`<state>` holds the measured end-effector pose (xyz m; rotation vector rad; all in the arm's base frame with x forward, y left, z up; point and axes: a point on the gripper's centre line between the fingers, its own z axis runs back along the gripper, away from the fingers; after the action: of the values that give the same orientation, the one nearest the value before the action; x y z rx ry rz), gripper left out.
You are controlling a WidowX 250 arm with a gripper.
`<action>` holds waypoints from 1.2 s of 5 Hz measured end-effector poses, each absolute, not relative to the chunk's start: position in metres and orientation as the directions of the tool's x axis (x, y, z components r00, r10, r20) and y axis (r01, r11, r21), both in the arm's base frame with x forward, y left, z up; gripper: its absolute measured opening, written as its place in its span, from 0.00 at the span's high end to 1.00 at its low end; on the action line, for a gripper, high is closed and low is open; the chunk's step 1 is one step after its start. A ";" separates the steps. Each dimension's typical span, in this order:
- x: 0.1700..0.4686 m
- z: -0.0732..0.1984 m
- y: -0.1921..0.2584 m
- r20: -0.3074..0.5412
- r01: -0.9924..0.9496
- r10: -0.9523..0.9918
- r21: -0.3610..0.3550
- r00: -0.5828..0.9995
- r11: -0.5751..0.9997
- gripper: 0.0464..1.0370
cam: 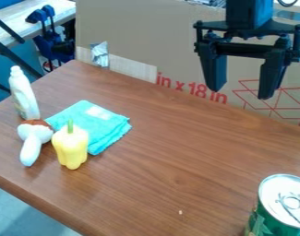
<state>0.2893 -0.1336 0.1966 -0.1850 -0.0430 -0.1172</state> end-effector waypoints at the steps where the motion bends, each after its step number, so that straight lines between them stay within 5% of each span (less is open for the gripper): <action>1: 0.288 0.188 -0.133 0.024 0.115 -0.113 -0.173 0.993 0.978 0.04; 3: 0.235 0.190 -0.083 0.024 0.091 -0.089 -0.063 0.996 0.994 0.04; 6: 0.205 0.142 0.013 -0.021 0.153 -0.155 -0.085 0.988 0.985 0.04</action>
<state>0.2055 0.0135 0.1422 -0.0838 0.0276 -0.1550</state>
